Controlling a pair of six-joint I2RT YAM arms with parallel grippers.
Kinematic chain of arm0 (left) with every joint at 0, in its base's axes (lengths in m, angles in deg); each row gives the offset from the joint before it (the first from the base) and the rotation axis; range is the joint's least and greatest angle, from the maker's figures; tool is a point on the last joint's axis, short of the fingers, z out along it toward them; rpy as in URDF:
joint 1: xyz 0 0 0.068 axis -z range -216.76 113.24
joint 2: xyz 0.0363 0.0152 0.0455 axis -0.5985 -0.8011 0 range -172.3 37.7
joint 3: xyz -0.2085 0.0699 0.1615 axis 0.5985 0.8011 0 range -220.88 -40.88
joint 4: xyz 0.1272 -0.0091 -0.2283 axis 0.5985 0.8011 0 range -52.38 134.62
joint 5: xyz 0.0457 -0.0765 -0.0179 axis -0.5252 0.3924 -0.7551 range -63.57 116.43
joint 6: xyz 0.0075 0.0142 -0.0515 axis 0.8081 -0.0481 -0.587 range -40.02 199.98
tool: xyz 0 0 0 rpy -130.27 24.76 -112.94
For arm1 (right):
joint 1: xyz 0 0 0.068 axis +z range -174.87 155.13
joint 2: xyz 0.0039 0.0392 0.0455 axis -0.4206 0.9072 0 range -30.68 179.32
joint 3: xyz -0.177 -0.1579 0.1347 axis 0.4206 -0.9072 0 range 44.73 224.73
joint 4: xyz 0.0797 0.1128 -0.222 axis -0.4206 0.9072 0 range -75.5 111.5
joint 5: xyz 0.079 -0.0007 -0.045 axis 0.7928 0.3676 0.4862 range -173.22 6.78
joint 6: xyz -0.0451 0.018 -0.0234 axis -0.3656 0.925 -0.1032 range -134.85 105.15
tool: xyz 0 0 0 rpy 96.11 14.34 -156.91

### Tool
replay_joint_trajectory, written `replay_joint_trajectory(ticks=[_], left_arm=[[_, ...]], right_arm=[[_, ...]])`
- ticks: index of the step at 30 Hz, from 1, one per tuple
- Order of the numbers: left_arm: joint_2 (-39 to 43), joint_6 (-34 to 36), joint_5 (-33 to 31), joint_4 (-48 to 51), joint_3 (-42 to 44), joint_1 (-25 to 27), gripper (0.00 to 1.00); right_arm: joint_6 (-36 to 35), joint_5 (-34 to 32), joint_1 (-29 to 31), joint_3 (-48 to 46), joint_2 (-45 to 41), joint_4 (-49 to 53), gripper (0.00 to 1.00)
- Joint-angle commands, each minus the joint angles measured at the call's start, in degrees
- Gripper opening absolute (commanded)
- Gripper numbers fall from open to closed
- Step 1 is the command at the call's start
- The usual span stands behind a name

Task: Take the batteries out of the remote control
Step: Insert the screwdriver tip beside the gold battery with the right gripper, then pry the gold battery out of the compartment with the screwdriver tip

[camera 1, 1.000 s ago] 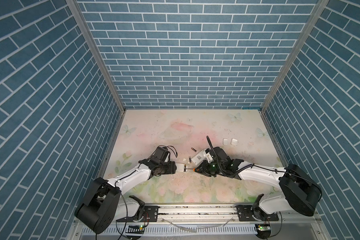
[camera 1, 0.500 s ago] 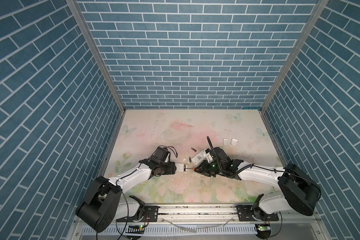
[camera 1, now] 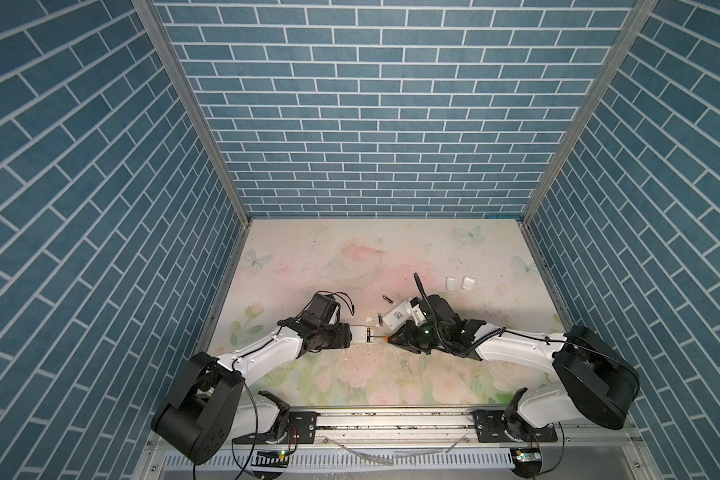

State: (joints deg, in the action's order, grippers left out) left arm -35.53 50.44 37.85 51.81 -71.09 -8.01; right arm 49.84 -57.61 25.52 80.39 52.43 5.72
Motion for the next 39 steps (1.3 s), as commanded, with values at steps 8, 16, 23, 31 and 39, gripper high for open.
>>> replay_joint_trajectory(ticks=[8,16,23,31,39], left_arm=[[-2.01,0.45,1.32,-0.79,1.28,-0.02,0.71],[-2.58,0.54,1.39,-1.19,1.16,-0.02,0.71],[-4.07,1.10,1.06,-1.08,0.69,-0.02,0.71],[-5.19,1.07,1.22,-1.28,0.36,-0.03,0.71],[-4.40,0.80,0.12,-0.46,0.56,-0.05,0.71]], right_arm=[[1.23,1.29,0.47,-0.47,3.09,-2.94,0.00],[0.92,1.55,0.43,-0.33,3.70,-2.72,0.00],[0.72,1.84,0.42,-0.29,4.33,-2.48,0.00],[0.61,2.19,0.47,-0.39,5.38,-3.27,0.00],[0.96,3.30,0.45,-0.23,5.13,-4.55,0.00]])
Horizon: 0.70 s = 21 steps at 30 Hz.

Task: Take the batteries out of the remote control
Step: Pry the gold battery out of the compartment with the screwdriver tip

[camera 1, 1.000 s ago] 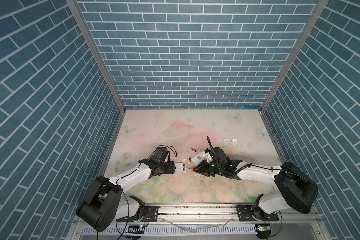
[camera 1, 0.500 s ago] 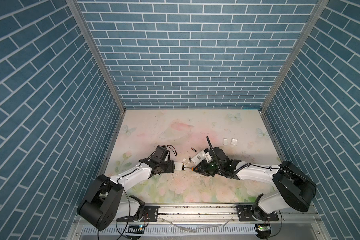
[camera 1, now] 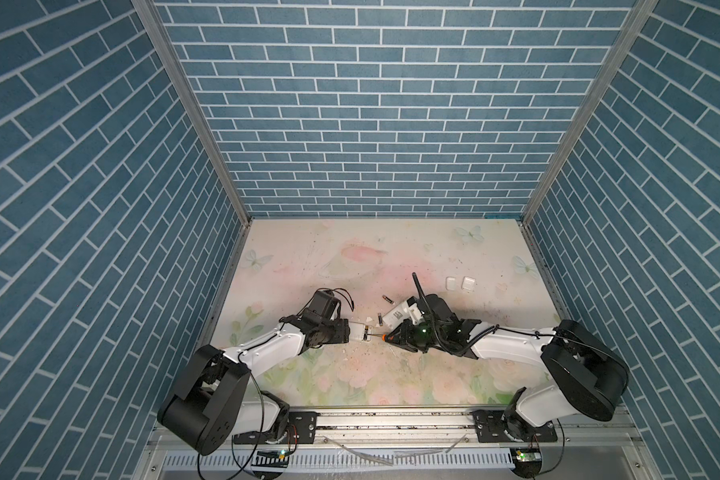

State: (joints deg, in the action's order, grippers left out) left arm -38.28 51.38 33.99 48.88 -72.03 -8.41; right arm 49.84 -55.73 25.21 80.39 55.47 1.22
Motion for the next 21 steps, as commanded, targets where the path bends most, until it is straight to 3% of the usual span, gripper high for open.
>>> replay_joint_trajectory(ticks=[1,21], left_arm=[[-1.46,-0.17,3.94,2.58,1.50,0.38,0.71],[0.40,-0.05,2.85,3.67,2.84,0.35,0.71]], right_arm=[[1.21,1.67,0.79,-0.28,2.01,-0.69,0.00],[3.76,1.34,-0.30,-1.94,0.13,-5.45,0.00]])
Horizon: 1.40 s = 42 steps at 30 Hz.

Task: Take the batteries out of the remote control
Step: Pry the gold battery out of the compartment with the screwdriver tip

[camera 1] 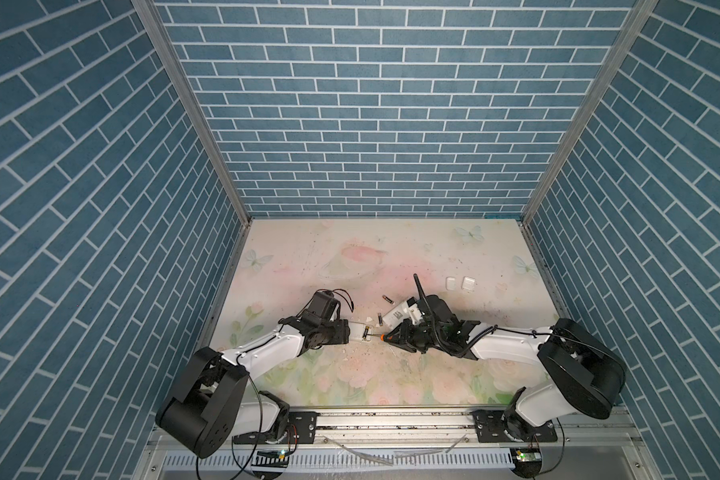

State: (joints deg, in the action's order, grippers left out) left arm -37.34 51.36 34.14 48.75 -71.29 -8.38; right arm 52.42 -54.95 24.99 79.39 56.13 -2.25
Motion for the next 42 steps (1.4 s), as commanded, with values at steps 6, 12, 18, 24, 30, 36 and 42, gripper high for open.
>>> replay_joint_trajectory(ticks=[6,12,18,24,30,36,42], left_arm=[[-0.51,-0.05,2.75,3.51,2.53,0.32,0.70],[-1.04,-0.03,2.79,3.16,2.62,0.34,0.70],[-0.89,-0.03,2.87,2.94,2.75,0.34,0.70],[-0.59,-0.11,3.11,2.84,3.24,0.27,0.70],[0.00,-0.37,2.65,3.19,3.33,0.29,0.73],[2.52,-0.89,1.54,5.19,2.28,0.27,0.78],[6.24,-0.83,-0.64,7.63,0.17,0.15,0.82]], right_arm=[[1.12,0.38,-0.92,-0.65,-1.67,-2.45,0.00],[1.16,0.03,-1.76,0.05,-2.43,-3.26,0.00],[1.01,0.44,-2.26,1.10,-0.98,-4.11,0.00],[1.51,1.34,-2.85,2.14,2.94,-7.78,0.00],[1.08,1.79,-3.13,3.06,3.20,-7.03,0.00],[0.11,1.32,-3.53,3.73,2.81,-6.38,0.00],[-3.65,-0.97,-5.30,5.54,0.21,-1.89,0.00]])
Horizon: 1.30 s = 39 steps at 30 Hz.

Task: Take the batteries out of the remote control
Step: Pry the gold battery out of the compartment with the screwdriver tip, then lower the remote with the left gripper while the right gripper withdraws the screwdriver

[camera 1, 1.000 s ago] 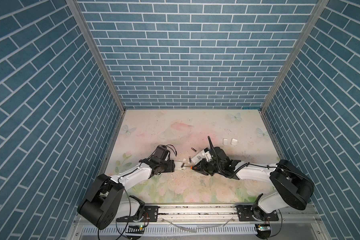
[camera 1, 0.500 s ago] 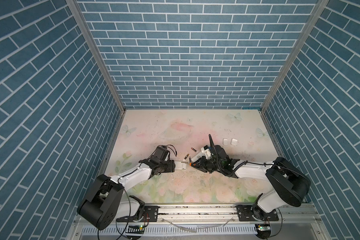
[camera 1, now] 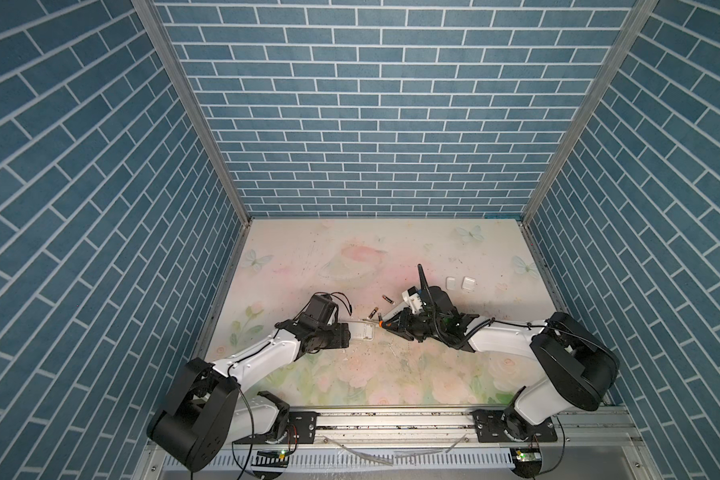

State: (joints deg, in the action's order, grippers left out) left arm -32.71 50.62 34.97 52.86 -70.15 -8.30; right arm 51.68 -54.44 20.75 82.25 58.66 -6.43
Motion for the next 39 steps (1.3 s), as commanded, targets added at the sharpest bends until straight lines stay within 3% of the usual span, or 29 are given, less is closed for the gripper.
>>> replay_joint_trajectory(ticks=[1,6,11,15,28,39], left_arm=[[2.07,0.08,-1.42,3.77,-1.34,-0.06,0.82],[4.67,0.63,-1.94,4.95,-2.49,-0.26,0.84],[8.27,0.79,-2.50,6.06,-4.76,-0.52,0.87],[10.92,2.19,-3.08,8.53,-7.45,-0.69,1.00],[16.99,3.70,-4.66,10.68,-9.51,-0.78,1.00],[19.75,3.88,-6.16,11.39,-8.82,-0.77,1.00]], right_arm=[[-3.96,-1.73,-1.63,3.17,-2.89,3.80,0.00],[-11.62,-5.39,-3.90,6.21,-6.45,14.57,0.00],[-18.91,-13.19,-5.73,6.26,-11.50,20.49,0.00],[-21.32,-16.95,-8.16,3.68,-15.39,20.20,0.00],[-29.11,-25.76,-17.46,-2.21,-22.34,18.60,0.00],[-33.64,-25.84,-18.62,-2.49,-13.45,12.94,0.00]])
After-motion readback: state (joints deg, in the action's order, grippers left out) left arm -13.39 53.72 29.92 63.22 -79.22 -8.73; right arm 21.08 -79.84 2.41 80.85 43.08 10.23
